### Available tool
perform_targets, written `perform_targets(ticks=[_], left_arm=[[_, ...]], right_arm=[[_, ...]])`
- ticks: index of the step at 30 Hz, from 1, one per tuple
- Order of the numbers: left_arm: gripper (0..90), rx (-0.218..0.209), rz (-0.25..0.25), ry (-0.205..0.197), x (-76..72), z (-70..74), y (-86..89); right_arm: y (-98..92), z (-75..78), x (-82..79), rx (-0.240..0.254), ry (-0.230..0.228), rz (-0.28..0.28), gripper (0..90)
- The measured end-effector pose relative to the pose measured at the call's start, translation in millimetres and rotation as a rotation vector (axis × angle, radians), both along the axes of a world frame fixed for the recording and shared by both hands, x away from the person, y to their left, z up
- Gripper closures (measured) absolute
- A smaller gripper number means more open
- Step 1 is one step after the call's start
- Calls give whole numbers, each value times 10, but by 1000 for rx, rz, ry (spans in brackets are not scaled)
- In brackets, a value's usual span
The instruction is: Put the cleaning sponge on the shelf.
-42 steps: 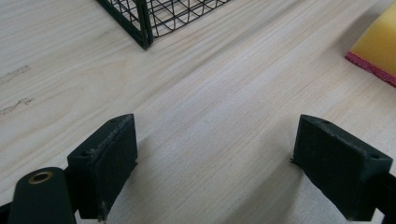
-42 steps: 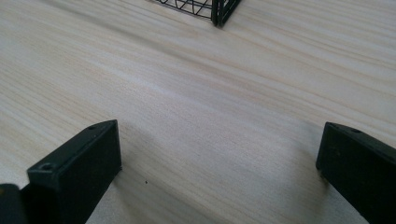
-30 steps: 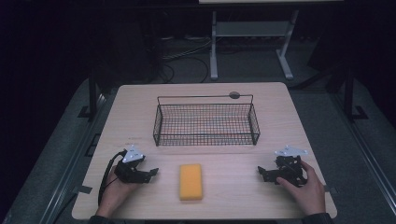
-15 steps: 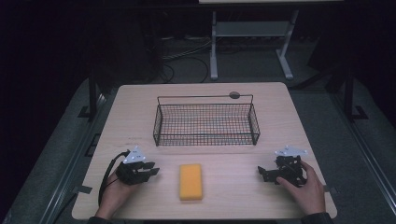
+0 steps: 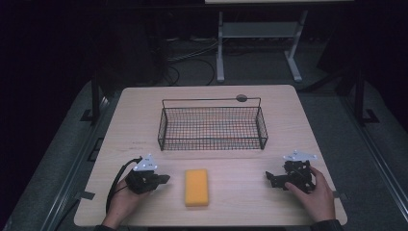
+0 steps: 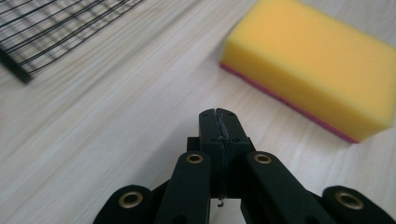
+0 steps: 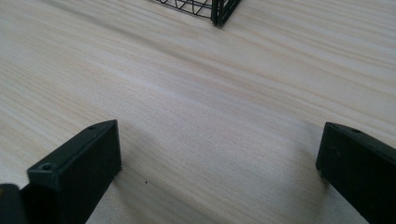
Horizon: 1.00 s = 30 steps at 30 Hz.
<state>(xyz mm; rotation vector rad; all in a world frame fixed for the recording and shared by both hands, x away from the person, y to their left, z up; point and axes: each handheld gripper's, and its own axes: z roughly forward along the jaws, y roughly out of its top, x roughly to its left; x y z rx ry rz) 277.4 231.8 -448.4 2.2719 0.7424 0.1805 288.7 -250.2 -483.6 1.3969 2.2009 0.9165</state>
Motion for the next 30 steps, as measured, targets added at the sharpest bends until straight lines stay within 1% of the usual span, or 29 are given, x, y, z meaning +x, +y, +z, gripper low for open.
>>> perform_targets(ticks=[3, 6, 7, 9, 10, 13, 16, 19, 20, 24, 30], left_arm=[[896, -6, -15, 5, -30, 5, -72], [896, -2, -40, 7, -60, 11, -138], [896, 5, -56, 12, -82, 10, -182], [896, 5, -62, 15, -95, 7, -205], [896, 4, -72, 21, -118, 2, -244], [896, 7, -84, 25, -136, -2, -280], [896, 13, -108, 35, -165, -15, -341], [896, 14, -116, 38, -178, -19, -368], [896, 15, -129, 40, -187, -19, -388], [896, 10, -132, 43, -204, -23, -420], [896, 5, -153, 52, -227, -24, -473]], right_arm=[[0, -1, 0, 0, 0, 0, 0], [0, -1, 0, 0, 0, 0, 0], [0, 0, 0, 0, 0, 0, 0], [0, -1, 0, 0, 0, 0, 0], [0, -1, 0, 0, 0, 0, 0], [0, 0, 0, 0, 0, 0, 0], [0, 0, 0, 0, 0, 0, 0], [0, 0, 0, 0, 0, 0, 0], [0, 0, 0, 0, 0, 0, 0], [0, -1, 0, 0, 0, 0, 0], [0, -1, 0, 1, 0, 0, 0]])
